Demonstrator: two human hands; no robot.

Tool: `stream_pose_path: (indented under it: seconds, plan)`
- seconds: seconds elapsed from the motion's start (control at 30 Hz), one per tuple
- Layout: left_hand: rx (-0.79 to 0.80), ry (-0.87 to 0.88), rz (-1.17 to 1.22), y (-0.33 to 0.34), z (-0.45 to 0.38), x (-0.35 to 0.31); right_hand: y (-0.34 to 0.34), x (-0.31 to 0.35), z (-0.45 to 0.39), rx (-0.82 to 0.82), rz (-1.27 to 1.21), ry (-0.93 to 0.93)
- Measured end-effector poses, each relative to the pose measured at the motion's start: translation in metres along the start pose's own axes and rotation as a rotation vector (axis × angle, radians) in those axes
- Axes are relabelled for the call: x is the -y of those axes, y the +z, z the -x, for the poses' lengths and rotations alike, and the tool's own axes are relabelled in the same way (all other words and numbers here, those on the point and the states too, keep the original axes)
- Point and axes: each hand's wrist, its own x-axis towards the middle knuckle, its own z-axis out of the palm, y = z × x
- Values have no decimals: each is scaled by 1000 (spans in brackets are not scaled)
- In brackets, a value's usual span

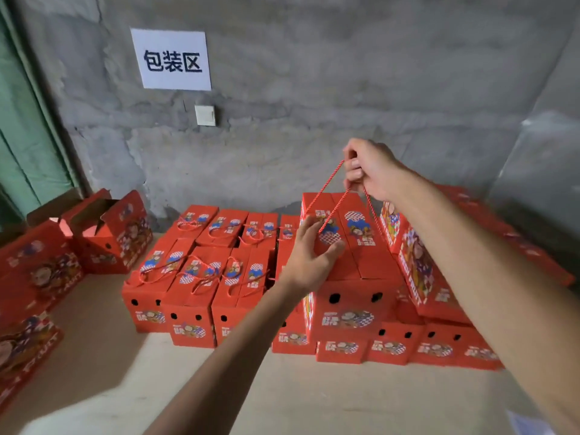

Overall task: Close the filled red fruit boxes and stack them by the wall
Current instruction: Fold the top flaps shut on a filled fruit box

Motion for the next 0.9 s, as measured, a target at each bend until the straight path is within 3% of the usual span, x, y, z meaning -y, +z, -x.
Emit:
stream_pose_path:
  seconds: [0.2,0.33,0.43,0.63,0.9]
  plan:
    - [34,-56,44,53,-129,14,-41,8,-121,-91,79,-43]
    - [83,-258,-29,95,-208,41,-70,-11,-203,-144,183,-29]
    - [88,-305,-39,128,-269,63,-94,-26,-268,-163,285,-46]
    - [74,-120,20,181,-381,112,-133,-53,-371,-294,366,-104]
    - [172,-171,-65,228,-449,147,-174,-116,-431,-351,436,43]
